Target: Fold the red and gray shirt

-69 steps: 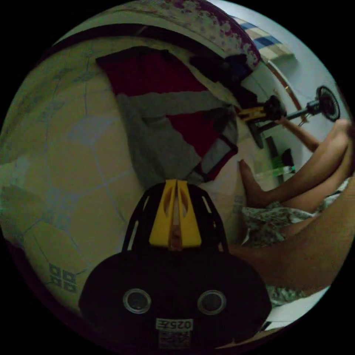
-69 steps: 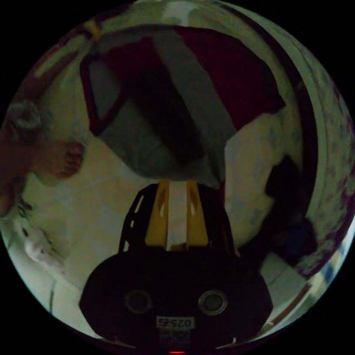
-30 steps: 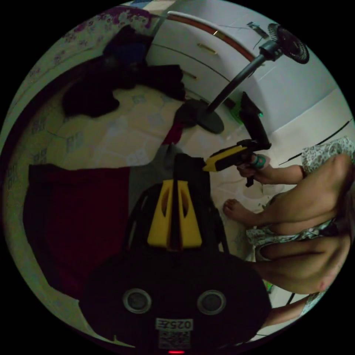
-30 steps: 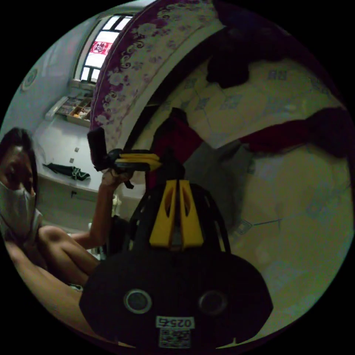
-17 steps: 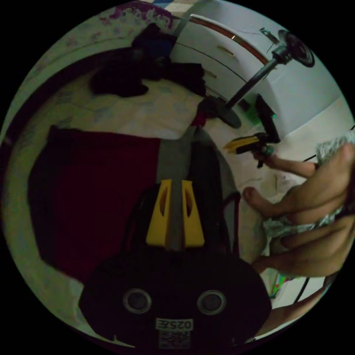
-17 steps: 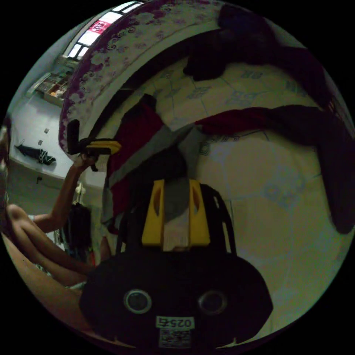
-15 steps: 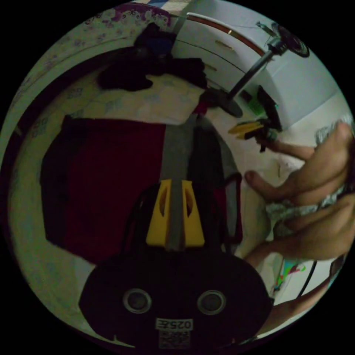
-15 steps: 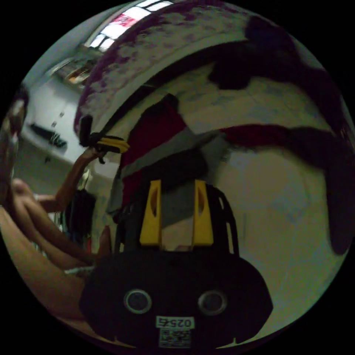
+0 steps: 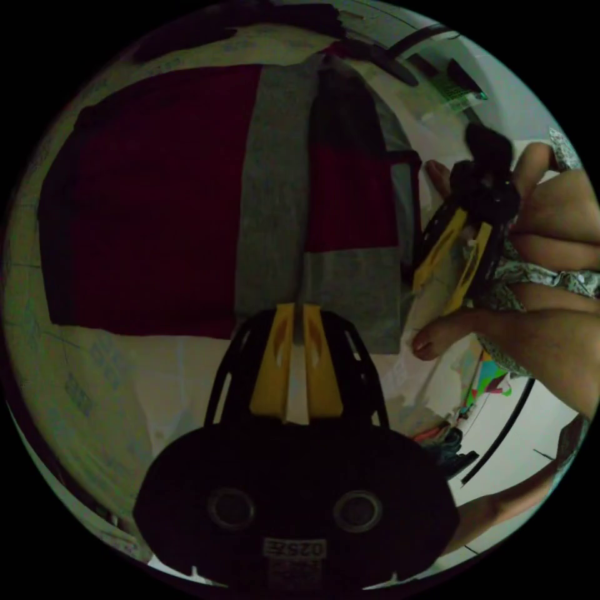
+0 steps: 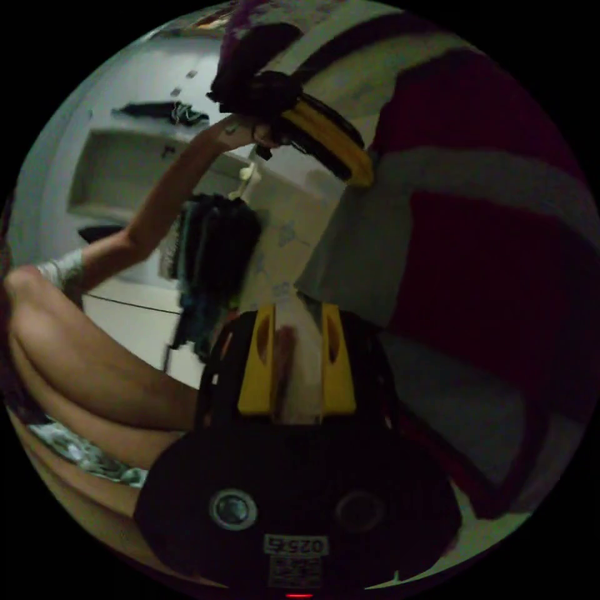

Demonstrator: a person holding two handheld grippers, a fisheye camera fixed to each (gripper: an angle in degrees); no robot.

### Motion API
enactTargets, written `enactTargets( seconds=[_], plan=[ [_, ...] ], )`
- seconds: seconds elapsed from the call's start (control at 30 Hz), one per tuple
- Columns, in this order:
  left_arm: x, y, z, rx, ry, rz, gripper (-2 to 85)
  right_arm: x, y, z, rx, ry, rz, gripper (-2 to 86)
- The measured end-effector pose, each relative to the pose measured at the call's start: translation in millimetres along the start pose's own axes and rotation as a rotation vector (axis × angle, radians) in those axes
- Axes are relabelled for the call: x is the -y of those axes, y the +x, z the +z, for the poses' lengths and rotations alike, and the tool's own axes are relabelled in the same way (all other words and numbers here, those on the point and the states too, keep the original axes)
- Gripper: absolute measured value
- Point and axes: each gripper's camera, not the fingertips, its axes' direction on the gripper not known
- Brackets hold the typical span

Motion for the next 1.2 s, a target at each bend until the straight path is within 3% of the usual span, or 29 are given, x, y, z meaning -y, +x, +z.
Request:
enactTargets(
  seconds=[0.1,0.13,0.47,0.7,0.83,1.0,1.2],
  plan=[
    [7,-16,3,-0.016,-0.010,0.024,0.4,-3,43,19,0.404,0.049,0.264,12.0],
    [11,-23,9,-0.041,-0.038,0.041,0.6,-4,54,24,0.420,0.077,0.322,12.1],
    [28,-61,24,-0.143,-0.102,0.110,-0.7,15,74,54,0.347,0.125,0.450,11.0],
    [31,-87,0,-0.148,-0.032,0.129,-1.0,32,56,76,0.344,0.123,0.476,11.3],
    [32,-101,9,-0.212,-0.111,0.134,-1.0,43,48,96,0.432,0.163,0.516,7.5],
    [4,-105,-10,-0.152,-0.177,0.152,-1.0,57,10,114,0.411,0.134,0.484,0.4],
    [-30,-121,-16,-0.155,-0.208,0.093,-1.0,71,-37,138,0.396,0.086,0.490,-0.8]
  ],
)
